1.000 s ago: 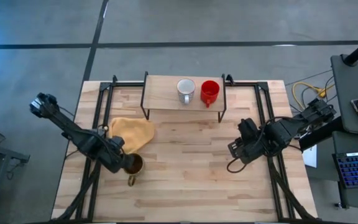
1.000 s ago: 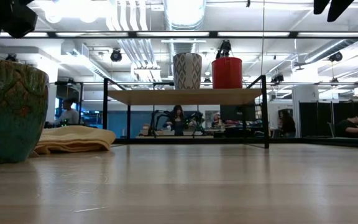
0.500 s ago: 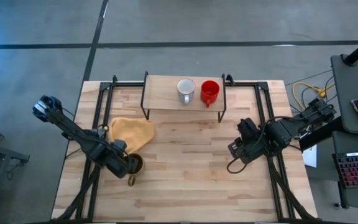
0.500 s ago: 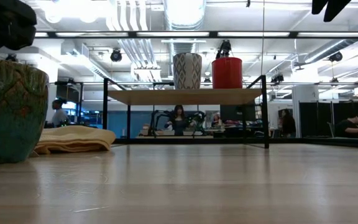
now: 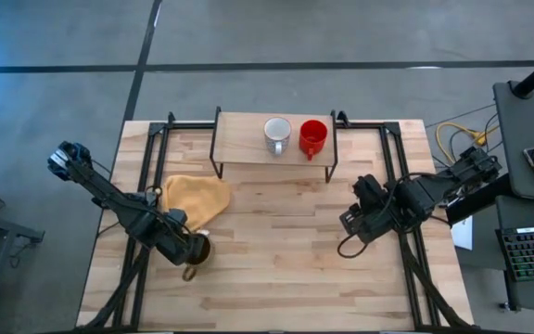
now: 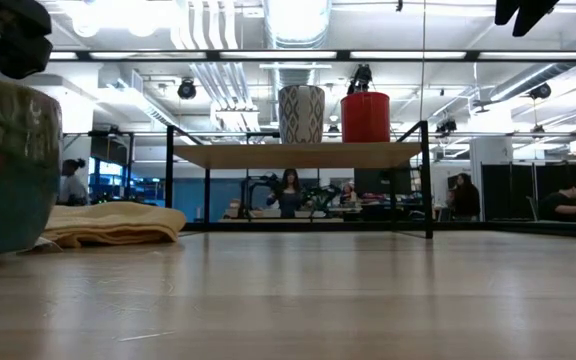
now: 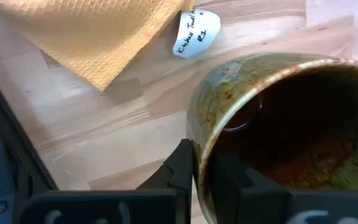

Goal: Stack small to large cups/mugs on shelf
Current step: Put the brown mug on the shelf

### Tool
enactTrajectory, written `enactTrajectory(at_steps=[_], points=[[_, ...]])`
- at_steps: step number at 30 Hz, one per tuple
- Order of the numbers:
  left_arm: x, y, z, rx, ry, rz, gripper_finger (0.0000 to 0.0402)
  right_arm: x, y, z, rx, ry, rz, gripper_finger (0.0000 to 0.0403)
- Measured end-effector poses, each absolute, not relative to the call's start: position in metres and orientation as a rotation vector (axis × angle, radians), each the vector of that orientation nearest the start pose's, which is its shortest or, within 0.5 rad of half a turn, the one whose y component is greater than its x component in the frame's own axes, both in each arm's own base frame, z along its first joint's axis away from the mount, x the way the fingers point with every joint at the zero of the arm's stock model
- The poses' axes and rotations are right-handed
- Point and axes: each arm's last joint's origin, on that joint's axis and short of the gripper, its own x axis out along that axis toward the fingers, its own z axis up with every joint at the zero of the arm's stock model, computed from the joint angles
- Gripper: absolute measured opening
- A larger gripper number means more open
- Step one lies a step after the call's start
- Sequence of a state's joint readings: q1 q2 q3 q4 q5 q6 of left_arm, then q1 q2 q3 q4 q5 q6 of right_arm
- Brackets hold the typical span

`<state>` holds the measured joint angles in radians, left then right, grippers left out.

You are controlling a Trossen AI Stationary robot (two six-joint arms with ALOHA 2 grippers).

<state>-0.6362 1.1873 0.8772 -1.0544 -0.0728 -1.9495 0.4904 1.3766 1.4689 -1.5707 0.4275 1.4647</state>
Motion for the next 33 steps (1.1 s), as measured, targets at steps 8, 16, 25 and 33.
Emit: enactTrajectory(at_steps=[8,16,25,33], points=[[0.155,-0.11,0.23,-1.137,1.171,0.89,0.0015,0.197,0.091,0.351,0.585,0.999,-0.851,0.0169],[0.167,-0.101,0.248,-1.242,1.106,0.906,0.0015,0.197,0.091,0.352,0.585,0.999,-0.851,0.0169],[0.183,-0.074,0.293,-1.21,1.01,0.889,0.0015,0.197,0.091,0.351,0.588,0.996,-0.858,0.0169],[0.194,-0.024,0.337,-1.141,0.916,0.885,0.0015,0.197,0.09,0.35,0.59,0.978,-0.868,0.0169]])
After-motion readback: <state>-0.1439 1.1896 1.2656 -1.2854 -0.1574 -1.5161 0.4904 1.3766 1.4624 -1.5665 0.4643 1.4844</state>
